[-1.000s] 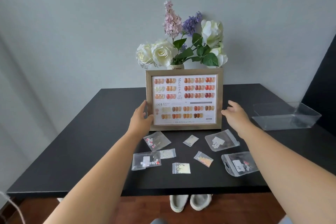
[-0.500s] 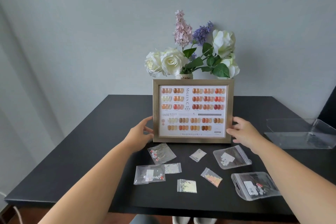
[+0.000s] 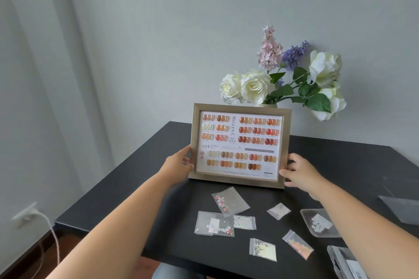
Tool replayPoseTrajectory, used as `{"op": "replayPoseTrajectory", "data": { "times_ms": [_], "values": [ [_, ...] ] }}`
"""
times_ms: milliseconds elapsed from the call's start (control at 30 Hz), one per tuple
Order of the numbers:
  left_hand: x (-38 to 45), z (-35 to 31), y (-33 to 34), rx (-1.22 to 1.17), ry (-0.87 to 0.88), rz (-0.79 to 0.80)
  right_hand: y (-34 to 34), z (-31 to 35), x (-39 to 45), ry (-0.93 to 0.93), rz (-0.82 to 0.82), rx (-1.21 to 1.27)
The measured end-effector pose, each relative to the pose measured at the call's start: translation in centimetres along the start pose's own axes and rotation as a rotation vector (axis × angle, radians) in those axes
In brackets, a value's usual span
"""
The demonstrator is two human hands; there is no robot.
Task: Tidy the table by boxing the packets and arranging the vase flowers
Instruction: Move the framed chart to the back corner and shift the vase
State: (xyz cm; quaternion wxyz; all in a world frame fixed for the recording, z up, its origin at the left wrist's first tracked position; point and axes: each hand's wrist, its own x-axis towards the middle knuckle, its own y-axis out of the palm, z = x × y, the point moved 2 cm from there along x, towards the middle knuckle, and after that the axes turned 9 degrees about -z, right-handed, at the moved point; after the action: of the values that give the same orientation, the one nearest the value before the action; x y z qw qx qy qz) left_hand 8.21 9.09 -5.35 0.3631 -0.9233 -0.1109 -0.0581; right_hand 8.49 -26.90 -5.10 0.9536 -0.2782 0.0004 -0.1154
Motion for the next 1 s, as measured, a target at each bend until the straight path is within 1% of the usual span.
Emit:
{"op": "replayPoseTrajectory", "data": {
  "times_ms": [233,367,433,700,900,1000],
  "values": [
    [1.3,3.8,-2.8,-0.068,-0.153,-0.109,6.2,3.1,1.9,-0.029,0.072,0.068],
    [2.8,6.1,-4.3,-0.295,-0.32,-0.162,9.8,5.6,3.3,-0.034,0.103,0.057],
    [3.7,7.2,-5.1,-0.36,-0.368,-0.181,11.6,6.9,4.0,-0.052,0.106,0.046],
    [8.8,10.5,-7.9,-0.404,-0.414,-0.267,17.3,11.0,7.7,-0.123,0.104,0.003],
    [13.0,10.9,-7.7,-0.338,-0.437,-0.299,19.1,12.2,11.3,-0.12,0.086,-0.01],
    [15.4,10.5,-7.3,-0.318,-0.432,-0.284,19.5,12.2,13.2,-0.099,0.062,-0.002]
  ]
}}
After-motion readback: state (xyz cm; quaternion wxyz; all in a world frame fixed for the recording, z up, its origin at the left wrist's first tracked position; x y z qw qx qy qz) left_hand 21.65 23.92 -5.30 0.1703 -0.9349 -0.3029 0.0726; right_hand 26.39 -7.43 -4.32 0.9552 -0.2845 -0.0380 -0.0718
